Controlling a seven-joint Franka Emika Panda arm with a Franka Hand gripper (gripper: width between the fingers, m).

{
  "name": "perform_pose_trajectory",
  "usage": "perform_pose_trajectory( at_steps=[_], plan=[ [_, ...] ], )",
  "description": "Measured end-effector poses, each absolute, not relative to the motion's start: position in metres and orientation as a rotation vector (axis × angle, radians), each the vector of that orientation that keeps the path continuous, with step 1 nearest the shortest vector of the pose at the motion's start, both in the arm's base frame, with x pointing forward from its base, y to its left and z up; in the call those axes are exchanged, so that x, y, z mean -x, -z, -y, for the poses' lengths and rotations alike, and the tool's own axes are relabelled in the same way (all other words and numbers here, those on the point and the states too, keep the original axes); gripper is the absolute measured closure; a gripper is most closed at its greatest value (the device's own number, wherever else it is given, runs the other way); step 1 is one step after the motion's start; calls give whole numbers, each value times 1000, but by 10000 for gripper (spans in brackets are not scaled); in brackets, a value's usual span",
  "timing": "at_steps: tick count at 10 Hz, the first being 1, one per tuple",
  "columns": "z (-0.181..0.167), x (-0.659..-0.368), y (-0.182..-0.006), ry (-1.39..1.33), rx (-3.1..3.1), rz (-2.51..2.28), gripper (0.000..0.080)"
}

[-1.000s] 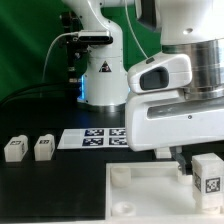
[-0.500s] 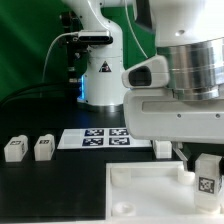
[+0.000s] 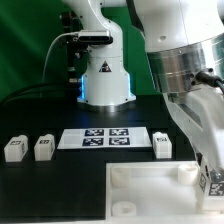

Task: Assemble one leg

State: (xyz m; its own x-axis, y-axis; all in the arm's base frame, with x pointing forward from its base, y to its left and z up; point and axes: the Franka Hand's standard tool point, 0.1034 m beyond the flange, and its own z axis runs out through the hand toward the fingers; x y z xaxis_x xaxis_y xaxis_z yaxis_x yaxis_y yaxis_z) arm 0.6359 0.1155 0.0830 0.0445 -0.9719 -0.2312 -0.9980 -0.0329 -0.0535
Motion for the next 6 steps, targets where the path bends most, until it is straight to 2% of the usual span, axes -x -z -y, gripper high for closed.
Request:
perform_pose_trajectory(
  at_steps=[1, 2, 3, 4, 5, 6],
  plan=[
    [-116, -636, -83, -192, 2124, -2025, 498],
    [-116, -636, -82, -185, 2174, -1968, 309],
    [-120, -633, -82, -169, 2298, -1832, 203],
    [-122, -633, -82, -134, 2464, -1600, 203],
    [-122, -633, -82, -100, 2608, -1349, 161],
    [-121, -633, -82, -88, 2656, -1246, 153]
  ],
)
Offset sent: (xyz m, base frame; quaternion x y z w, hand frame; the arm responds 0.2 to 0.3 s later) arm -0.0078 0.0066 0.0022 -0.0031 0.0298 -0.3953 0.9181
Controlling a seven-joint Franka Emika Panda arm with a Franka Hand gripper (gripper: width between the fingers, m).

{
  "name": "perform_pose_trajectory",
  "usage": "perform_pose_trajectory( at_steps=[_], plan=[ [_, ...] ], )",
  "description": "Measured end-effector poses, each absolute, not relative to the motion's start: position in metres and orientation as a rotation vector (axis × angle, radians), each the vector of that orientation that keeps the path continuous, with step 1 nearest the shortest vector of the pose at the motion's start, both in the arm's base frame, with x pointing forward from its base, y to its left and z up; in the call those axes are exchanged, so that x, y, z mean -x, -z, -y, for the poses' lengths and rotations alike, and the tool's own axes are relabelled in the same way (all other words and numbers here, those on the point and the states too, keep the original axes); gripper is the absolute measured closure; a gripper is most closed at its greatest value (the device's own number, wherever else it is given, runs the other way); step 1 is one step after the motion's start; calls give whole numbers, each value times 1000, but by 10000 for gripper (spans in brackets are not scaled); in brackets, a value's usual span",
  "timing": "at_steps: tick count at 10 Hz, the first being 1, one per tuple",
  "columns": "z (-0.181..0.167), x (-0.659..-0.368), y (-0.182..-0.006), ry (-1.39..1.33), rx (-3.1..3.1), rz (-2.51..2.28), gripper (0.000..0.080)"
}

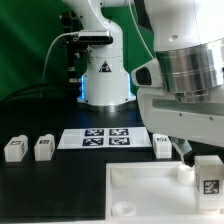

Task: Assemble one leg

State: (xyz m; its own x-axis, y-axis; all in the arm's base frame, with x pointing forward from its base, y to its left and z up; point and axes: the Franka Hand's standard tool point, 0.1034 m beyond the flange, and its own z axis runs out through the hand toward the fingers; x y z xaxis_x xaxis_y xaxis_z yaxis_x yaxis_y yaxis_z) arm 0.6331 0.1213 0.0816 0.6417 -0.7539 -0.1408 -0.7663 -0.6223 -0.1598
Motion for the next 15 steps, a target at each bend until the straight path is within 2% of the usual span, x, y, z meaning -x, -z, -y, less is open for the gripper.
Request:
perform_pose_trajectory(
  at_steps=[2, 5, 6, 8, 9, 10, 12, 15],
  plan=[
    [-120, -633, -81, -59, 2762, -983, 153],
    [-119, -634, -78, 29, 3007, -294, 151],
    [-116, -635, -77, 44, 3010, -232, 151],
    [-117, -635, -77, 37, 2996, -340, 409],
    [-118, -635, -77, 34, 2991, -371, 409],
    [-114, -635, -76, 19, 2957, -599, 503],
    [-113, -634, -76, -1, 2887, -861, 503],
    [-116, -633, -74, -116, 2353, -1830, 503]
  ],
)
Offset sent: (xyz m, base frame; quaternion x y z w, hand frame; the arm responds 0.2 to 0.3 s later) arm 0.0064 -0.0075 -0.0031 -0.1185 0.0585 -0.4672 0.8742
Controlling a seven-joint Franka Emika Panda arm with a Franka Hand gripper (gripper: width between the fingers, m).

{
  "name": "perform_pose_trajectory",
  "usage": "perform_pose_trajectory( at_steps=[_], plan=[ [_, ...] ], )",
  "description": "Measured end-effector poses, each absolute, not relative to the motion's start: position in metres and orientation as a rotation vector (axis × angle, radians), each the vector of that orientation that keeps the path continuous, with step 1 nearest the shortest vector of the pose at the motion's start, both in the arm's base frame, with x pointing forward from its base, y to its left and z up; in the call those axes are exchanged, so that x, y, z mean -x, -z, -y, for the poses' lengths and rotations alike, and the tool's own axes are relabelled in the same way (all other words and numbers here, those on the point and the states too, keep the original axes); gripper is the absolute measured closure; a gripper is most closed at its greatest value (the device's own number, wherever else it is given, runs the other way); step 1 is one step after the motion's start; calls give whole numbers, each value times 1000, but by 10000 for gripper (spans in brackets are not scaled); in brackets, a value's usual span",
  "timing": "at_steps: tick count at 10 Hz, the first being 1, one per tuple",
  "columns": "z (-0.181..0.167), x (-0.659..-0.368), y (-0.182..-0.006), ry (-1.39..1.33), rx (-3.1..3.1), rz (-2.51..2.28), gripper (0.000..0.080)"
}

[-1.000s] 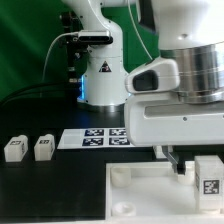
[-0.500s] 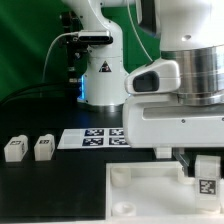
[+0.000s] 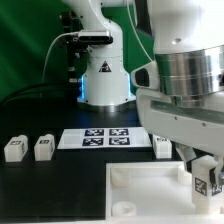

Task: Assemble one leg

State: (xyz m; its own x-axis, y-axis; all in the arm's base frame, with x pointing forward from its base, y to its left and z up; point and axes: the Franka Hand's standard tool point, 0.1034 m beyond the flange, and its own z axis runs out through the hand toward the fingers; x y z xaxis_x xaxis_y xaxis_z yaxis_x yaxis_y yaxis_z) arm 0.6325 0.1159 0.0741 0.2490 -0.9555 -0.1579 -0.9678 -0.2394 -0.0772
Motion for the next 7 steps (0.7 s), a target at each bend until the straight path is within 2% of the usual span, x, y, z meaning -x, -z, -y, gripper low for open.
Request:
perform_pose_trajectory(
  at_steps=[2, 4, 5, 6, 7],
  plan=[
    [-124, -633, -75, -176, 2061, -2138, 503],
    [-123, -633, -74, -172, 2078, -2121, 503],
    [-123, -632, -74, -168, 2149, -2052, 425],
    [-125, -626, -73, -187, 2317, -1898, 243],
    [-124, -624, -73, -174, 2459, -1713, 243]
  ],
)
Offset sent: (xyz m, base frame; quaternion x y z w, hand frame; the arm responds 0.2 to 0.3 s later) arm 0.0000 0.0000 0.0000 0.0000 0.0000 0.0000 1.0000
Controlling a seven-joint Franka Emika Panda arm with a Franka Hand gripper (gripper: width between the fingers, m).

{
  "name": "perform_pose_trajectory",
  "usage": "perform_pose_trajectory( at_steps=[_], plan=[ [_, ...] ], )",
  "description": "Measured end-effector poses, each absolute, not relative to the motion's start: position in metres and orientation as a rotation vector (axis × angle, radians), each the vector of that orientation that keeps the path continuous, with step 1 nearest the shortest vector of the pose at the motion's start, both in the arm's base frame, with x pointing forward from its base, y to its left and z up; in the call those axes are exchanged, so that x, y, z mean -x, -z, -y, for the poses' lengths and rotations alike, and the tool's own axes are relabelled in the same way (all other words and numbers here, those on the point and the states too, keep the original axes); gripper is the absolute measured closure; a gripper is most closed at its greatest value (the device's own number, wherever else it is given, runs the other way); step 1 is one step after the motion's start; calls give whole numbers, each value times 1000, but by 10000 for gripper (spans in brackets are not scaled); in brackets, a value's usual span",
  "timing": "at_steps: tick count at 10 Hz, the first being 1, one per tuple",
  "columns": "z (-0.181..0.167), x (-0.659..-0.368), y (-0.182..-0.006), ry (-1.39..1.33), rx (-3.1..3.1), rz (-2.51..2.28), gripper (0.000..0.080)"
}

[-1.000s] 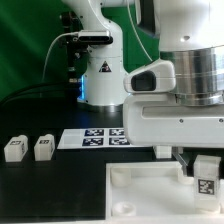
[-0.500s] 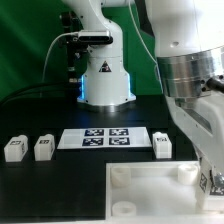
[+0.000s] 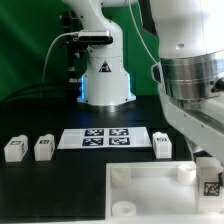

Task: Assemble one leg

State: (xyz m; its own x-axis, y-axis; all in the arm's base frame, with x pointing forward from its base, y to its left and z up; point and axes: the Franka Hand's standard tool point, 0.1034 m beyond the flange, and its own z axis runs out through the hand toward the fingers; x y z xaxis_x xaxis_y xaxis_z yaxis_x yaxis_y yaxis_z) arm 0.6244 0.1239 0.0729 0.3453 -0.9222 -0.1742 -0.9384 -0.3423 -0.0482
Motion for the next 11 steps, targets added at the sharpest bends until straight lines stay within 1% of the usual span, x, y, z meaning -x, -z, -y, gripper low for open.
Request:
perform_pose_trajectory(
  at_steps=[1, 2, 5, 6, 7, 8, 9, 10, 11],
  plan=[
    [-123, -624, -72, -145, 2634, -1428, 179],
    [-123, -623, -71, -133, 2705, -1278, 156],
    [-122, -623, -71, -102, 2842, -910, 151],
    [-121, -624, -72, -56, 2975, -620, 150],
    [-122, -626, -73, -22, 3094, -214, 150],
    [-121, -628, -75, -26, 3104, -108, 150],
    [-122, -629, -75, -17, 3100, -130, 181],
    [-122, -629, -75, -18, 3096, -165, 181],
    [-122, -629, -75, -19, 3094, -182, 362]
  ],
)
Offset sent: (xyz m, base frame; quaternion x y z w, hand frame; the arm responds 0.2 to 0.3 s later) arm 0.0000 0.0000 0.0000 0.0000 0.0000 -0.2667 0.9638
